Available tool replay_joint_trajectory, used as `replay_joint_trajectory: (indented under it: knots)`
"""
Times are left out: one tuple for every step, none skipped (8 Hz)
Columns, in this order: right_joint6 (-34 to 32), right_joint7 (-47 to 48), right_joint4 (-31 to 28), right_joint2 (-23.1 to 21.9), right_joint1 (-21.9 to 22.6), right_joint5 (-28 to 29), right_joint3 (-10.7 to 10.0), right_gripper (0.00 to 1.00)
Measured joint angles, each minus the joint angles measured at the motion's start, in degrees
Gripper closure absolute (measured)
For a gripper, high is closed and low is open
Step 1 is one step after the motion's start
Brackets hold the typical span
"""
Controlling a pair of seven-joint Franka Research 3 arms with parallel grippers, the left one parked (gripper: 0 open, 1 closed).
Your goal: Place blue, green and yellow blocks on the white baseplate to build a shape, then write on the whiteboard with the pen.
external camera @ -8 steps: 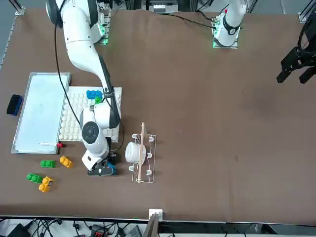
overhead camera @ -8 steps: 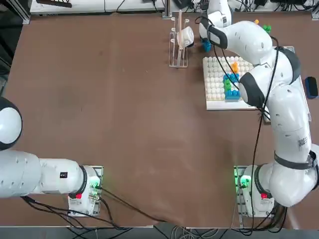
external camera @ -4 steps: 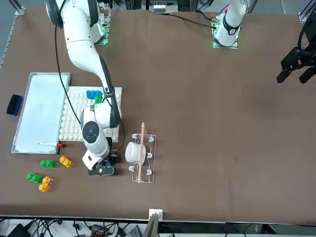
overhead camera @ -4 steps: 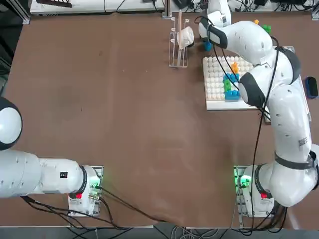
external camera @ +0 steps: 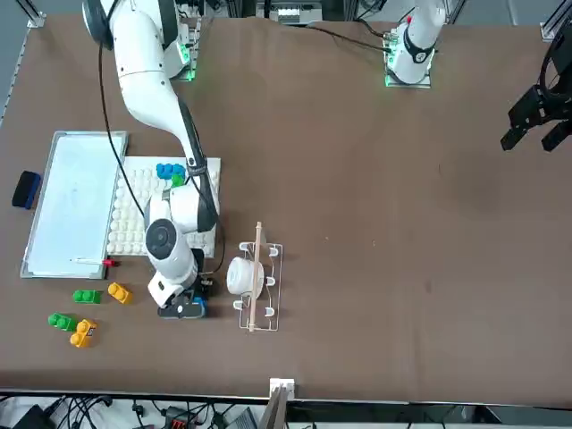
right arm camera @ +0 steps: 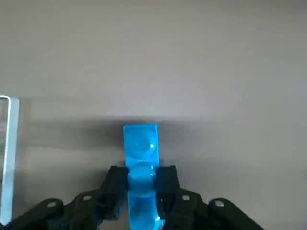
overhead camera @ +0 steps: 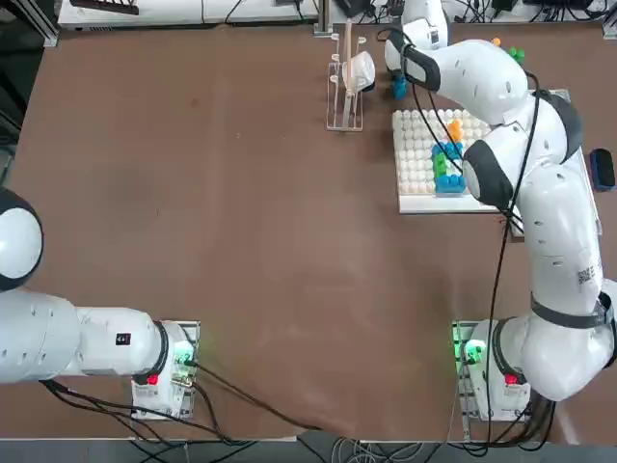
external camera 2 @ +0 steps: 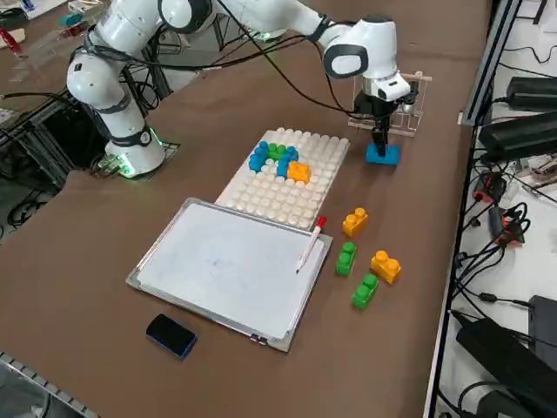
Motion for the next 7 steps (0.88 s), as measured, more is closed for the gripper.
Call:
replay_joint_trajectory:
  knots:
    - [0.0, 0.5, 0.0, 0.0, 0.1, 0.3, 0.0, 0.64]
    - [0.0, 1.4, 0.0, 0.0, 0.1, 0.5, 0.0, 0.64]
    - [-0.3, 3.1, 0.0, -0.1, 0.0, 0.5, -0.1, 0.64]
    - [-0.8, 5.0, 0.0, -0.2, 0.1, 0.5, -0.5, 0.64]
    - [-2.1, 6.7, 0.0, -0.6, 0.2, 0.5, -1.4, 0.64]
    - [-5.0, 8.1, 0.1, -1.6, 0.3, 0.5, -2.9, 0.64]
    - [-8.9, 9.5, 0.1, -3.2, 0.3, 0.5, -4.8, 0.64]
